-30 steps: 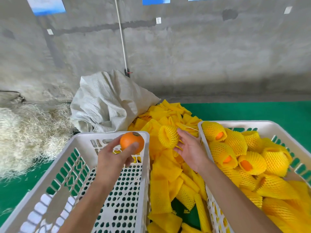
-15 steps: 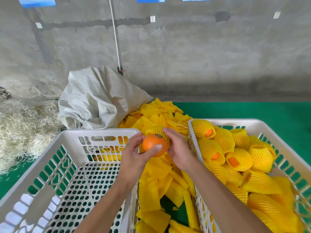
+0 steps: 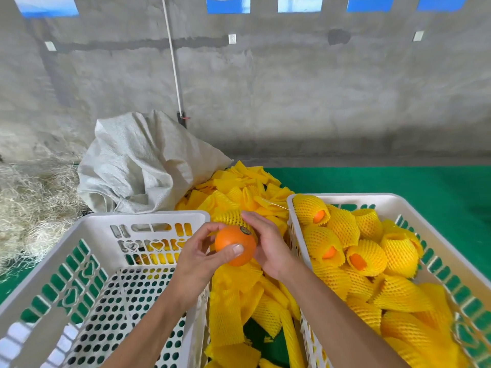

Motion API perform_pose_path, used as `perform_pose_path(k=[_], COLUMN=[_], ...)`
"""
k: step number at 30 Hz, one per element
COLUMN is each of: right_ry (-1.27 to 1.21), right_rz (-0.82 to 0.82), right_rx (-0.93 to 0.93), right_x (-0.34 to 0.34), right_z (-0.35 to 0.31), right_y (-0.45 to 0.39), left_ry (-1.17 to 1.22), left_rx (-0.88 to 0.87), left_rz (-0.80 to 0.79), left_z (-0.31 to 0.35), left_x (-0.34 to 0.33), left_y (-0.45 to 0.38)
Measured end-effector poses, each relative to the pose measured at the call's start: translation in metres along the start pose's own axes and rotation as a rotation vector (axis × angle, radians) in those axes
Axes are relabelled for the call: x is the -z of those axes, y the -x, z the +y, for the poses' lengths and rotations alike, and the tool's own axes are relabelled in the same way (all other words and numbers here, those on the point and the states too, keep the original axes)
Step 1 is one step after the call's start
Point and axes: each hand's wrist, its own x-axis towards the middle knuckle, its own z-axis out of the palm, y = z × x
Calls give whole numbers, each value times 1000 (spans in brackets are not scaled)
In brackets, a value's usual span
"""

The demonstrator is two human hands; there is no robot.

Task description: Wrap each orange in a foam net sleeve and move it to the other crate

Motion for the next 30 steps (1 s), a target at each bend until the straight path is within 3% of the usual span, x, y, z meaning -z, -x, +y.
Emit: perform_pose_path(k=[12,16,25,30], right_ry=[215,429,968,1023], right_rz=[180,237,151,206], right_rx=[190,481,1032,1062], right_x=[-4,-5,-18,-15], right_z=[2,1,11,8], right_y=[0,5,19,17], left_ry=[64,-4,-144,-89], left_rx=[6,14,22,28], left_rz=[236,274,344,309], left_z=[-12,-15,-18,-15], left_x=[4,2,0,-2], left_y=[-5,-10,-13,-11])
